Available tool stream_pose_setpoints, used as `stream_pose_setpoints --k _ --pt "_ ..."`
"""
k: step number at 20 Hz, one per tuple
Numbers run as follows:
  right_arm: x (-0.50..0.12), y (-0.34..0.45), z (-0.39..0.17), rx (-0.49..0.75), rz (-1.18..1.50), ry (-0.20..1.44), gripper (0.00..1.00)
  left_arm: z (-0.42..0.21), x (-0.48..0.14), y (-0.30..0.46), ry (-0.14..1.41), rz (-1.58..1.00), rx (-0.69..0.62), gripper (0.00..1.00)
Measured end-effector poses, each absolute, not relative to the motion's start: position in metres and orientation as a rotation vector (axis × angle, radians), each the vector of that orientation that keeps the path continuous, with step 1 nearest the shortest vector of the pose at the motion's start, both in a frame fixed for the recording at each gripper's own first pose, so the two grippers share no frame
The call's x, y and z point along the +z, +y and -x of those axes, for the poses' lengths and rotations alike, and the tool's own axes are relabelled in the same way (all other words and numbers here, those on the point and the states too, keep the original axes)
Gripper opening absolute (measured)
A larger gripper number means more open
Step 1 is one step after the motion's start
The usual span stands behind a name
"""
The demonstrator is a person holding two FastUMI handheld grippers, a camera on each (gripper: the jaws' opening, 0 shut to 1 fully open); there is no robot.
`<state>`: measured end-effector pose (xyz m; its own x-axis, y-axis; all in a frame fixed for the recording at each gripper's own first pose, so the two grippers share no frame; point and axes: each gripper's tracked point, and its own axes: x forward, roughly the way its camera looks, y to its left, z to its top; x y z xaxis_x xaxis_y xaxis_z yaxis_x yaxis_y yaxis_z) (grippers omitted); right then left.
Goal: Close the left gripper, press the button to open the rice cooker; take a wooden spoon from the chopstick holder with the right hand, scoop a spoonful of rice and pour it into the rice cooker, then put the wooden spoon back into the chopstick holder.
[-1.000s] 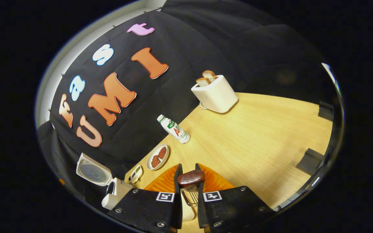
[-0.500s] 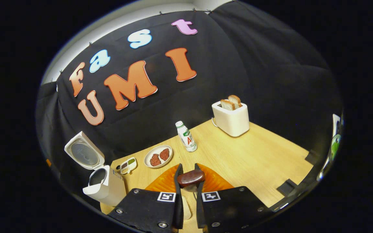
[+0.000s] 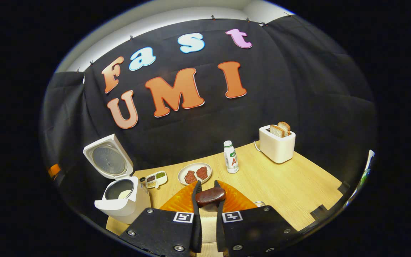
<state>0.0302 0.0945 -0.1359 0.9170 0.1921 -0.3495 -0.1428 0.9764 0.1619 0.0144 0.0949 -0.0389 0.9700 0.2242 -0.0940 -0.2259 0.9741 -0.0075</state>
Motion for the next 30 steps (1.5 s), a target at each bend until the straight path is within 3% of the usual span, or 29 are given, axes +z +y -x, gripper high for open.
stream_pose_setpoints --k 16,21,30 --pt "-0.278 0.182 -0.023 0.267 -0.052 0.503 0.15 -0.009 -0.047 0.143 0.128 -0.084 0.278 1.00" --pt "-0.281 0.184 -0.023 0.278 -0.424 0.561 0.15 -0.008 -0.051 0.141 0.138 -0.093 0.268 1.00" --pt "-0.310 0.134 -0.042 0.118 -1.160 0.653 0.15 -0.012 -0.047 0.115 0.126 -0.084 0.236 1.00"
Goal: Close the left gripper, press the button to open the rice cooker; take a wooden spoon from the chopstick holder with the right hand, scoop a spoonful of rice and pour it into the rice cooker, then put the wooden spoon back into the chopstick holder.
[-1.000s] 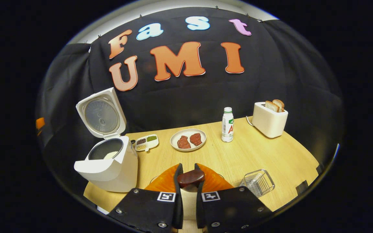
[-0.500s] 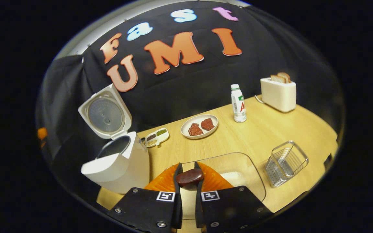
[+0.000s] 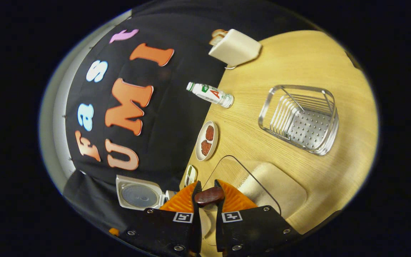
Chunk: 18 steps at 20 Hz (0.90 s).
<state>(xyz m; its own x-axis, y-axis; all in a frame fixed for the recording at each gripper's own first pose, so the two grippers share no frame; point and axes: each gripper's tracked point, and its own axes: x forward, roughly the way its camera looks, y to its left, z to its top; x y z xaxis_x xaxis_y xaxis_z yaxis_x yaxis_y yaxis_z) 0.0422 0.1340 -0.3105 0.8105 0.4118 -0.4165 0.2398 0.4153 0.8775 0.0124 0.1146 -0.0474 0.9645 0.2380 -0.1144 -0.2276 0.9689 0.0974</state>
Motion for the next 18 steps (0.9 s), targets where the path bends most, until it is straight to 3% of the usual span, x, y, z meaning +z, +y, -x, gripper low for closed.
stream_pose_setpoints --k 4,11,12,13,18 --pt "-0.306 0.128 -0.043 0.136 -1.232 0.663 0.15 -0.012 -0.037 0.098 0.102 -0.094 0.239 1.00" --pt "-0.244 0.119 -0.060 0.205 -1.189 0.645 0.15 -0.003 -0.043 0.077 0.108 -0.058 0.239 1.00" --pt "-0.235 0.121 -0.062 0.218 -1.195 0.631 0.10 -0.001 -0.044 0.077 0.101 -0.063 0.232 1.00" --pt "-0.226 0.123 -0.064 0.219 -1.214 0.619 0.15 0.000 -0.045 0.075 0.104 -0.071 0.223 1.00" --pt "-0.217 0.128 -0.054 0.174 -1.291 0.592 0.15 0.004 -0.055 0.076 0.130 -0.064 0.151 1.00"
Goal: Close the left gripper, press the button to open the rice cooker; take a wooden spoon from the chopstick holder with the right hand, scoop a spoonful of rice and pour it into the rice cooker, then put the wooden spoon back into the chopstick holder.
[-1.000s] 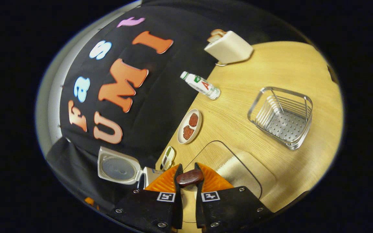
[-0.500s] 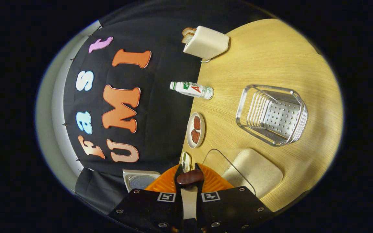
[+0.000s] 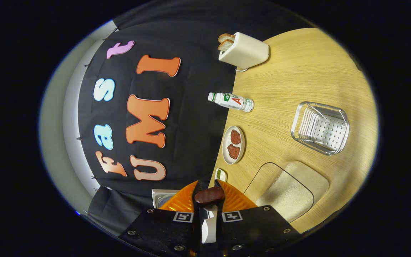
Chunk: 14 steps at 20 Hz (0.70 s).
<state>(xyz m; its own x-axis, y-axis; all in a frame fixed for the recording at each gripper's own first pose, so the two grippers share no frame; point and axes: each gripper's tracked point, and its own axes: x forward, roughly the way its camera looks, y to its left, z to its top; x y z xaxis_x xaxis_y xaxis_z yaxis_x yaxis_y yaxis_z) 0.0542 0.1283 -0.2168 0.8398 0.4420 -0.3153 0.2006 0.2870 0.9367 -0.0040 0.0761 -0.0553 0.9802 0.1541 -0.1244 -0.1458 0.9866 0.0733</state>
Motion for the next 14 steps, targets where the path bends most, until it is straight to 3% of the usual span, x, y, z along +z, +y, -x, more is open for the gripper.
stream_pose_setpoints --k 7,14 --pt "-0.203 0.126 -0.046 0.114 -1.403 0.525 0.15 -0.001 -0.059 0.102 0.143 -0.066 0.125 1.00" --pt "-0.168 0.176 -0.057 0.178 -1.427 0.504 0.15 -0.010 -0.054 0.129 0.134 -0.060 0.111 1.00"
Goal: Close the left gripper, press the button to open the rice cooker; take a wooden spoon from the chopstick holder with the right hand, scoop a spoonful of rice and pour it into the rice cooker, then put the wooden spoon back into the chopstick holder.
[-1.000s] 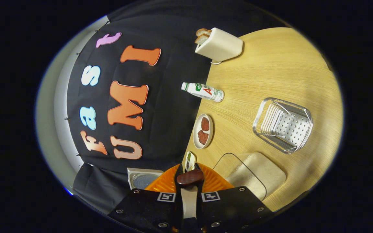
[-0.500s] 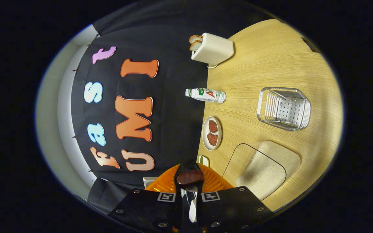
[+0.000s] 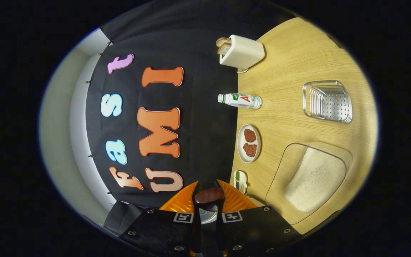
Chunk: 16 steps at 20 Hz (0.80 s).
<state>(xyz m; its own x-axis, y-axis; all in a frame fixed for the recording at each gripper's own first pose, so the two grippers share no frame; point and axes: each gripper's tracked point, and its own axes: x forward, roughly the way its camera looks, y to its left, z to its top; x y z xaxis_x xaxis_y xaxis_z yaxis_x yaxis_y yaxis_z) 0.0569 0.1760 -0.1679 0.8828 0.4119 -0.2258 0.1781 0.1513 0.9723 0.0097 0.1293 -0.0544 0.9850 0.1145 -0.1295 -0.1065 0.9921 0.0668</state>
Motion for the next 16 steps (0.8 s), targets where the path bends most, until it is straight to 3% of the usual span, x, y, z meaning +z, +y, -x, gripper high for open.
stream_pose_setpoints --k 16 --pt "-0.137 0.363 -0.091 0.359 -1.279 0.635 0.15 -0.012 -0.069 0.154 0.152 -0.015 0.060 1.00"
